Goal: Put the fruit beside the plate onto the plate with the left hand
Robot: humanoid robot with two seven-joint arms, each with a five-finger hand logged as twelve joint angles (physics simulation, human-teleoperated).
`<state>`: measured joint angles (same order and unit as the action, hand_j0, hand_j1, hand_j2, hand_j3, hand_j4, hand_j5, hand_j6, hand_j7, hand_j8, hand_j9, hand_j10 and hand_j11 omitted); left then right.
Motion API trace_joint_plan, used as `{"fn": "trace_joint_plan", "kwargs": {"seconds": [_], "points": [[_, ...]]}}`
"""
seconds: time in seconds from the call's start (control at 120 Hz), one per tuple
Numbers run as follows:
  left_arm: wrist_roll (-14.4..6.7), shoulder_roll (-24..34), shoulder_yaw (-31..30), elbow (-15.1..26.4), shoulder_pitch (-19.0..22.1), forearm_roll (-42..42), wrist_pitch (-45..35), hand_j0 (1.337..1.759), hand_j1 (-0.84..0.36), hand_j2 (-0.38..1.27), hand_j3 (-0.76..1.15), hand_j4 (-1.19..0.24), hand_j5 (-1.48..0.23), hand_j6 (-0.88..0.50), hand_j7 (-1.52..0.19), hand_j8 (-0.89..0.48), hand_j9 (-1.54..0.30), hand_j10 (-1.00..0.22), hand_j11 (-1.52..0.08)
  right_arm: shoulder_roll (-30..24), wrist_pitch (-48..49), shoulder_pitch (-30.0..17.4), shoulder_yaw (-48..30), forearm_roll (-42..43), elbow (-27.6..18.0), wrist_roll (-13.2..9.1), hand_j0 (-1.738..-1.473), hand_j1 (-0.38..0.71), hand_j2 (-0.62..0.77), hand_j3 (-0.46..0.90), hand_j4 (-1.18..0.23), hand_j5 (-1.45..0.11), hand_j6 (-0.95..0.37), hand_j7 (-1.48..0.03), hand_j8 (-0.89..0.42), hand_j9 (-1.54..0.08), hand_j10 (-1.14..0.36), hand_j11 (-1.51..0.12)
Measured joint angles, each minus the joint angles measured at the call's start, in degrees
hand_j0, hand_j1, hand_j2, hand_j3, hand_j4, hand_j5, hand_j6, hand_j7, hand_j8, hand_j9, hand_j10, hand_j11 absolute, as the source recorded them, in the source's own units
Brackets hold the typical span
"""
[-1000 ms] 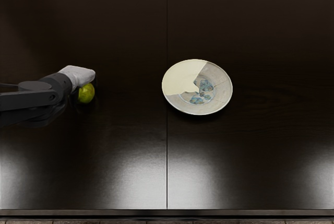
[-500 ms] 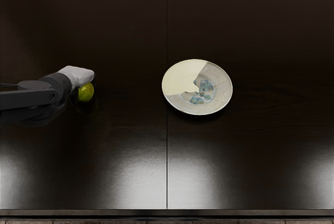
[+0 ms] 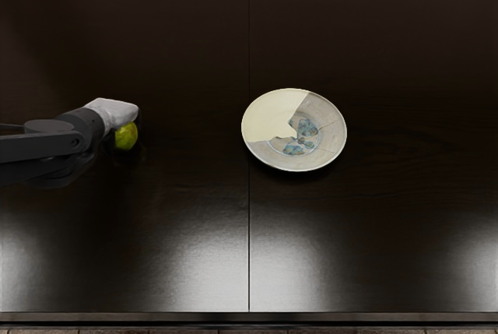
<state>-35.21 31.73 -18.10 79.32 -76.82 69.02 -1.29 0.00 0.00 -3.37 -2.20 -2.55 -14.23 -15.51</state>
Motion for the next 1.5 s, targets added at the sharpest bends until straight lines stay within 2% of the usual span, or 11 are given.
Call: {"fn": "trace_joint_plan", "kwargs": {"seconds": [0.117,0.417,0.667,0.917,1.008,1.117,1.233,1.408,1.5], "points": [[0.0,1.0,0.1,0.6,-0.1,-0.3,0.0,1.642,-0.23,0.08,0.0,-0.27,-0.92,-0.09,-0.87,-0.13,-0.84,-0.36,-0.83,0.0,0.0,0.0,0.0,0.0,0.0,0.0,-1.658,-0.31,-0.01,0.0,-0.03,-0.04,-0.03,-0.04,-0.03,-0.04,-0.03,-0.04],[-0.1,4.7,1.9,5.6,-1.4,-2.2,0.2,1.641,-0.22,0.07,0.0,-0.27,-0.93,-0.09,-0.89,-0.13,-0.86,-0.38,-0.83,0.0,0.0,-0.1,0.0,0.0,0.0,0.0,-1.658,-0.31,-0.01,0.0,-0.03,-0.04,-0.03,-0.04,-0.03,-0.04,-0.03,-0.04],[-0.1,6.8,2.6,8.2,-4.1,-4.7,0.8,1.641,-0.22,0.07,0.0,-0.27,-0.94,-0.08,-0.9,-0.12,-0.87,-0.37,-0.84,0.0,0.0,-0.1,0.0,0.0,0.0,0.0,-1.658,-0.31,-0.01,0.0,-0.03,-0.04,-0.03,-0.04,-0.03,-0.04,-0.03,-0.04],[-0.1,12.6,4.0,12.1,-8.0,-9.2,2.3,1.642,-0.21,0.06,0.0,-0.28,-0.93,-0.1,-0.88,-0.14,-0.87,-0.38,-0.83,0.0,0.0,-0.1,0.0,0.0,0.0,0.0,-1.658,-0.31,-0.01,0.0,-0.03,-0.04,-0.03,-0.04,-0.03,-0.04,-0.03,-0.04],[-0.1,14.3,5.7,13.1,-8.3,-10.6,4.4,1.641,-0.22,0.07,0.0,-0.28,-0.93,-0.09,-0.88,-0.13,-0.87,-0.38,-0.83,0.0,0.0,-0.1,0.0,0.0,0.0,0.0,-1.658,-0.31,-0.01,0.0,-0.03,-0.04,-0.03,-0.04,-0.03,-0.04,-0.03,-0.04],[0.0,14.6,7.9,13.6,-9.1,-12.2,7.2,1.641,-0.22,0.08,0.0,-0.27,-0.93,-0.09,-0.88,-0.13,-0.87,-0.37,-0.83,0.0,0.0,-0.1,0.0,0.0,0.0,-0.1,-1.658,-0.31,-0.01,0.0,-0.03,-0.04,-0.03,-0.04,-0.03,-0.04,-0.03,-0.04],[0.0,14.4,8.9,13.6,-11.6,-14.2,9.1,1.641,-0.22,0.08,0.0,-0.27,-0.93,-0.09,-0.89,-0.13,-0.87,-0.38,-0.83,0.0,0.0,-0.1,0.0,0.0,0.0,-0.2,-1.658,-0.31,-0.01,0.0,-0.03,-0.04,-0.03,-0.04,-0.03,-0.04,-0.03,-0.04],[0.0,11.8,9.3,13.1,-14.9,-16.3,10.8,1.64,-0.21,0.07,0.0,-0.26,-0.94,-0.08,-0.89,-0.12,-0.88,-0.37,-0.84,0.0,0.0,-0.1,0.0,0.0,0.0,-0.2,-1.658,-0.31,-0.01,0.0,-0.03,-0.04,-0.03,-0.04,-0.03,-0.04,-0.03,-0.04],[0.0,10.1,9.4,12.4,-17.1,-18.0,11.3,1.642,-0.22,0.08,0.0,-0.31,-0.93,-0.11,-0.89,-0.13,-0.87,-0.37,-0.84,0.0,0.0,-0.2,0.0,0.0,0.0,-0.2,-1.658,-0.31,-0.01,0.0,-0.03,-0.04,-0.03,-0.04,-0.03,-0.04,-0.03,-0.04]]}}
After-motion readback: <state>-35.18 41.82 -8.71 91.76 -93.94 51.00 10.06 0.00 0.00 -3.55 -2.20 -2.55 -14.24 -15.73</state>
